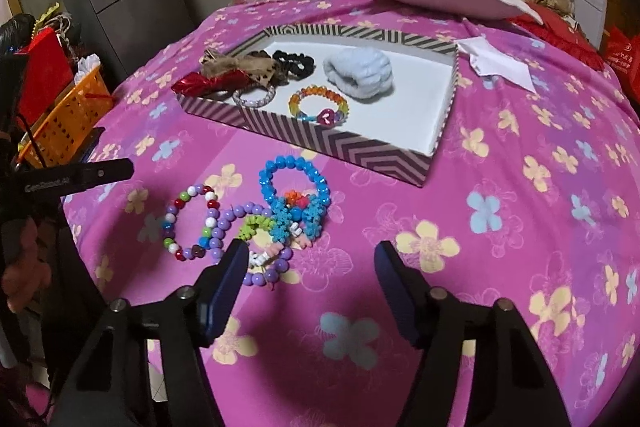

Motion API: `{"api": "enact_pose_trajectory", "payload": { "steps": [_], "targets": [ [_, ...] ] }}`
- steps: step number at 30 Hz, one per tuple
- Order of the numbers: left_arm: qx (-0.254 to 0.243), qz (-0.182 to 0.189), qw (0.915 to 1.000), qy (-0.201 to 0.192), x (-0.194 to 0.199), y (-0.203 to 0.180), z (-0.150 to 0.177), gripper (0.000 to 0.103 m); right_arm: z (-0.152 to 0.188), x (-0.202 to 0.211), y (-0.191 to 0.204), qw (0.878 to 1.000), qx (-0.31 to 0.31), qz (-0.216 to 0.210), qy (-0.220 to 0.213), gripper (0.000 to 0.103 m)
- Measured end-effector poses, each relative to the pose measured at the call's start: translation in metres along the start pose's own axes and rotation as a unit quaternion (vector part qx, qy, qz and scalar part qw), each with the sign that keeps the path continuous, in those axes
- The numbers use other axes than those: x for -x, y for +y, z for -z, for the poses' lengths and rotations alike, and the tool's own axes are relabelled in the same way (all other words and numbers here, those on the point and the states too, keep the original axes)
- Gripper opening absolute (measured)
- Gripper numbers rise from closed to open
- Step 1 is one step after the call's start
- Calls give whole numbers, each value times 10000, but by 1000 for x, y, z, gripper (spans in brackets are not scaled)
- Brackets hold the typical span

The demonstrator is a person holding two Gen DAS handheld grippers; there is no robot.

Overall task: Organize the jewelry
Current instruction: 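Move both grippers back over the remaining bead bracelets, then grasp the multicolour bead bracelet with the left gripper while the right grasps the teal-green bracelet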

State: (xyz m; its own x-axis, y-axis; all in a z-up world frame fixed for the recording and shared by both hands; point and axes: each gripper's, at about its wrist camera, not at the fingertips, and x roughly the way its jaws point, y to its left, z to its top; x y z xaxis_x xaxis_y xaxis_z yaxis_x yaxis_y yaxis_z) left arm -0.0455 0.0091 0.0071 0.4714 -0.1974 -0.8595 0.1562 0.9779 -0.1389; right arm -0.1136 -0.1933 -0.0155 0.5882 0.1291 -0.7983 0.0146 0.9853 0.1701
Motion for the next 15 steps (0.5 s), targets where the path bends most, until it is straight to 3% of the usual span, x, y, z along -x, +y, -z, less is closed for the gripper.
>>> {"api": "enact_pose_trajectory", "payload": {
  "steps": [9,15],
  "targets": [
    [-42,-28,10000,52,-9,-4,-6,49,-8,-17,-3,9994,-192,-282,58,61],
    [-48,-9,9999,111,-15,-9,-10,49,-14,-35,-15,9980,-380,-476,195,39]
  ]
}}
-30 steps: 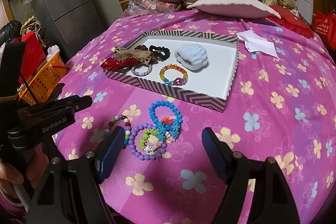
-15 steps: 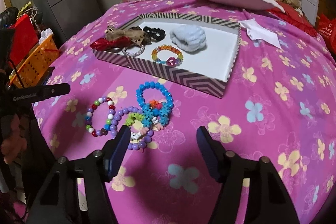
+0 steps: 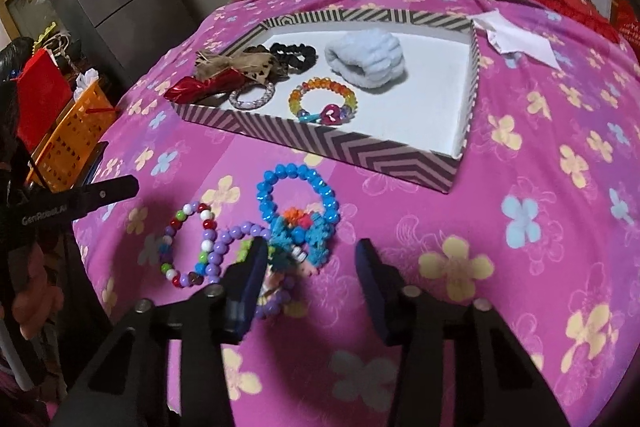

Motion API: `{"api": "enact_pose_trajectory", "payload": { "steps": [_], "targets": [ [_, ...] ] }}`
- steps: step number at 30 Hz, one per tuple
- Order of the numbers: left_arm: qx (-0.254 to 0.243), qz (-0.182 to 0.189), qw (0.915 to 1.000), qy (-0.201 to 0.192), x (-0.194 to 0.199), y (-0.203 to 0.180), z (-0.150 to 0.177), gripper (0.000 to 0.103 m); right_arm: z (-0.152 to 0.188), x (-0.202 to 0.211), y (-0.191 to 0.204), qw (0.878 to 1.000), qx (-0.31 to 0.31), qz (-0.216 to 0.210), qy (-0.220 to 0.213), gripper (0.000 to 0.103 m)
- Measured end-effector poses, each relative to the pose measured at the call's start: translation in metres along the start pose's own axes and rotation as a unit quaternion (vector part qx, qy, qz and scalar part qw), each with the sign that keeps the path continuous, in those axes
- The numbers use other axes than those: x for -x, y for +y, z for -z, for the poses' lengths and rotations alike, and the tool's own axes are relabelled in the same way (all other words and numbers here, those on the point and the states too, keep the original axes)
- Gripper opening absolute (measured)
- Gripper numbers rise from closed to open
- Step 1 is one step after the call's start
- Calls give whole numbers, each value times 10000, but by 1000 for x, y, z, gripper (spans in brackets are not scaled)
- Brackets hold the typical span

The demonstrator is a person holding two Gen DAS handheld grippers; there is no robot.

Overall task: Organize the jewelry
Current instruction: 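Grasp the multicolour bead bracelet with the left gripper while the right grasps the teal-green bracelet, then lower both bead bracelets into the tray and open both grippers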

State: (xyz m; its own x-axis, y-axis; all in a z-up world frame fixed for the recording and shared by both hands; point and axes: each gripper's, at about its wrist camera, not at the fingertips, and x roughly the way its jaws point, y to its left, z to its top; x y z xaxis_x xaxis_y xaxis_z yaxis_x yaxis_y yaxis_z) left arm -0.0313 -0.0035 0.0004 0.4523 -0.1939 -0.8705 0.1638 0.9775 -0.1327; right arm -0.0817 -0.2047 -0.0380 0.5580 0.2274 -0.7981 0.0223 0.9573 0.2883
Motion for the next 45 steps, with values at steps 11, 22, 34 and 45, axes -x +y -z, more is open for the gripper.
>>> {"api": "enact_pose_trajectory", "payload": {
  "steps": [11,22,34,45],
  "targets": [
    [0,137,9998,113,2,7,1,49,3,33,-9,9991,44,-204,-368,9],
    [-126,506,9971,558,-14,-4,15,53,-5,71,-15,9970,40,-249,-736,9],
    [-575,-11,9971,500,-33,-24,24,49,-15,88,-7,9949,135,-307,-953,9],
    [-549,307,9976,283,-15,-12,8,30,-24,98,-3,9935,197,-334,-1067,9]
  ]
}}
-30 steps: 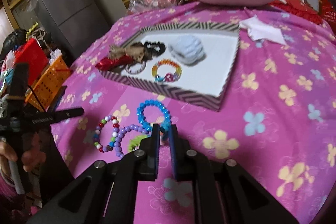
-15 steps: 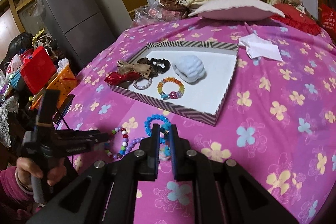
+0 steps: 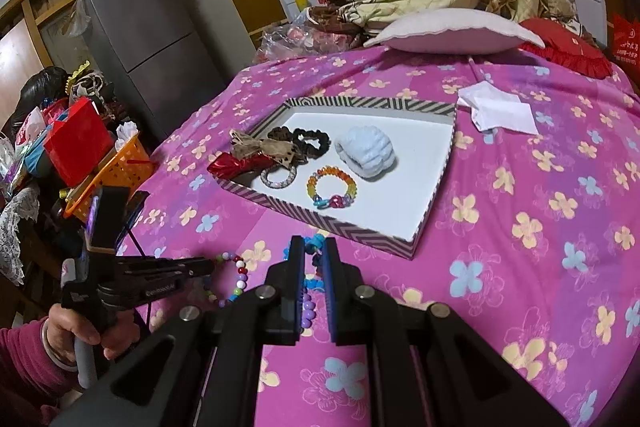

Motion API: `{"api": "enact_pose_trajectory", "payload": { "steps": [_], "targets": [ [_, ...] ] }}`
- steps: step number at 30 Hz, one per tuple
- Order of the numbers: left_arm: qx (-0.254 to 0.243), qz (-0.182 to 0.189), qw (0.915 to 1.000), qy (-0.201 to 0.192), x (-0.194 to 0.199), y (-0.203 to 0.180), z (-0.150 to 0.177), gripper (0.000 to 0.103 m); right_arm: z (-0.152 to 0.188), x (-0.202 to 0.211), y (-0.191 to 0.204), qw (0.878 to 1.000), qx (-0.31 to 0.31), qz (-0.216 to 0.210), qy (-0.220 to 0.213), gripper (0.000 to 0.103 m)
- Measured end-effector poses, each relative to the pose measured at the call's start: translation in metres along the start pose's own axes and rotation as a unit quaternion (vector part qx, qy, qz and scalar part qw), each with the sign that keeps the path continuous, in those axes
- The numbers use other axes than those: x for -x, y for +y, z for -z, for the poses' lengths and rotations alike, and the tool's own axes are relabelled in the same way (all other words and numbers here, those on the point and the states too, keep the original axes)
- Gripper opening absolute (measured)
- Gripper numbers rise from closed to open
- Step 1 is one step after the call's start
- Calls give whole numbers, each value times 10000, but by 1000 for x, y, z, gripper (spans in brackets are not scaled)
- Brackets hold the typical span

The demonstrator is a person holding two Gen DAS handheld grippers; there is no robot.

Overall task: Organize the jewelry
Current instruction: 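Lower both bead bracelets into the tray and open both grippers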

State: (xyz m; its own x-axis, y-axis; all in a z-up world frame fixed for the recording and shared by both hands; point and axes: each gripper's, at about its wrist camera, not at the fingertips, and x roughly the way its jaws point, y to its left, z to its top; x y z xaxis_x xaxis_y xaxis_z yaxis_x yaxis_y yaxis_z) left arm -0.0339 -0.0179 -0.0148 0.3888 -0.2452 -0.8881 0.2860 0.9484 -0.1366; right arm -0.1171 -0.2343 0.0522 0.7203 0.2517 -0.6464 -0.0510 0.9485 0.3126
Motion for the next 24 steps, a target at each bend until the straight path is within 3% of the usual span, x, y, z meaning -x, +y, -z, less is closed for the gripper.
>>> {"api": "enact_pose_trajectory", "payload": {
  "steps": [13,24],
  "targets": [
    [-285,101,9980,-564,49,-15,-45,30,-38,7,7,9994,202,116,-246,9],
    [-610,-21,9948,-816,53,-45,-92,30,-65,-16,-15,9989,33,410,-211,9]
  ]
}}
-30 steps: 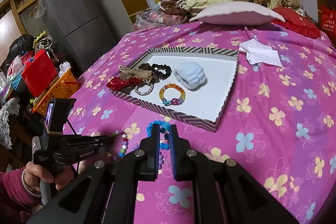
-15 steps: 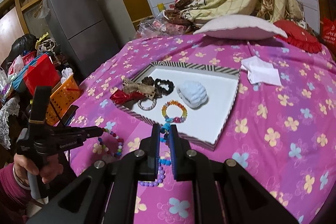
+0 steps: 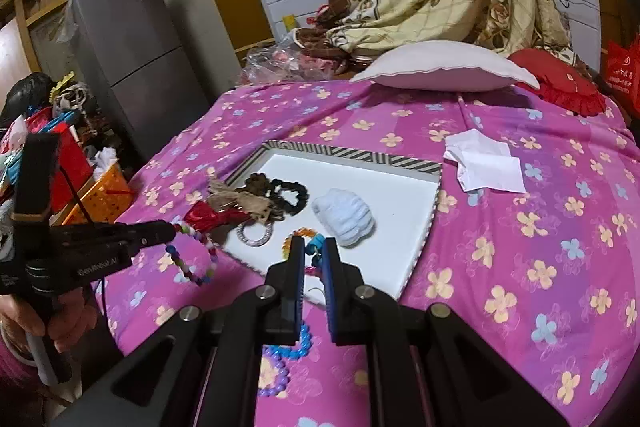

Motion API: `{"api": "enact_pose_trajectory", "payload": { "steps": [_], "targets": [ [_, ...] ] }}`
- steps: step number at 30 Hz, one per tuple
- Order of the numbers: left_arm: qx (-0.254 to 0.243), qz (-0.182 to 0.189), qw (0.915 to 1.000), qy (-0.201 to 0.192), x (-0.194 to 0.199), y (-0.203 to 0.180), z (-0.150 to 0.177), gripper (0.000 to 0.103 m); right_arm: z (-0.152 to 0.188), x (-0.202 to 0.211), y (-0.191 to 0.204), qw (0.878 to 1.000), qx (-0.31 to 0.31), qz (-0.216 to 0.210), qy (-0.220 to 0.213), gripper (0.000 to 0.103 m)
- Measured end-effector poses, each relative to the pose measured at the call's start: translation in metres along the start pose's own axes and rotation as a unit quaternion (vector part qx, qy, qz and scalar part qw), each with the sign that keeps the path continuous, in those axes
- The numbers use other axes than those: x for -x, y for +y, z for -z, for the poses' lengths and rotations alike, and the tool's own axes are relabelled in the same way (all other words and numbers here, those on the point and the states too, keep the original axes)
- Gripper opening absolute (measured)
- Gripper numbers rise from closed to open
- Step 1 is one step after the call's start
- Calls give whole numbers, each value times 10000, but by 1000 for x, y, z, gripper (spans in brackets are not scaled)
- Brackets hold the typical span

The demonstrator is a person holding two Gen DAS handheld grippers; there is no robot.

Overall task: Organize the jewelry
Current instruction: 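Lower both bead bracelets into the tray and open both grippers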

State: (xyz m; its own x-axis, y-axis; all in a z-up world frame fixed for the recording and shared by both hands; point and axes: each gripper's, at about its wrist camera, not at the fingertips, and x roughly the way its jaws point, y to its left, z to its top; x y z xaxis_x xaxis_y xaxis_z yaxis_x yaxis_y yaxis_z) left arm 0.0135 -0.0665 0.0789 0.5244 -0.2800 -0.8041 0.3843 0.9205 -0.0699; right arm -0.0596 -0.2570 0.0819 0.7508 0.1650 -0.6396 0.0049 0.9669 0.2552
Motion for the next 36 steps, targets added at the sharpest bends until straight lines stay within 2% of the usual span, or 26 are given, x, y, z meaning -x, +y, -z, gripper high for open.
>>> {"api": "enact_pose_trajectory", "payload": {
  "steps": [7,19,27,33,34,36],
  "targets": [
    [-217,-125,9997,-4,-24,-18,-32,30,-7,-26,-21,9995,-256,107,134,9],
    [-334,48,9987,373,-106,-41,-84,30,-30,-95,-64,9967,-490,425,491,9],
    [-135,-157,9984,519,-155,-32,-107,30,-50,-139,-84,9947,-586,572,615,9],
    [42,-375,9969,689,-180,-18,-107,30,-60,-163,-94,9944,-710,504,601,9],
    [41,-400,9967,702,-183,-17,-107,30,-60,-166,-97,9937,-797,450,641,11],
    [42,-415,9965,719,-185,-14,-105,30,-58,-171,-104,9921,-947,414,708,21]
  ]
}}
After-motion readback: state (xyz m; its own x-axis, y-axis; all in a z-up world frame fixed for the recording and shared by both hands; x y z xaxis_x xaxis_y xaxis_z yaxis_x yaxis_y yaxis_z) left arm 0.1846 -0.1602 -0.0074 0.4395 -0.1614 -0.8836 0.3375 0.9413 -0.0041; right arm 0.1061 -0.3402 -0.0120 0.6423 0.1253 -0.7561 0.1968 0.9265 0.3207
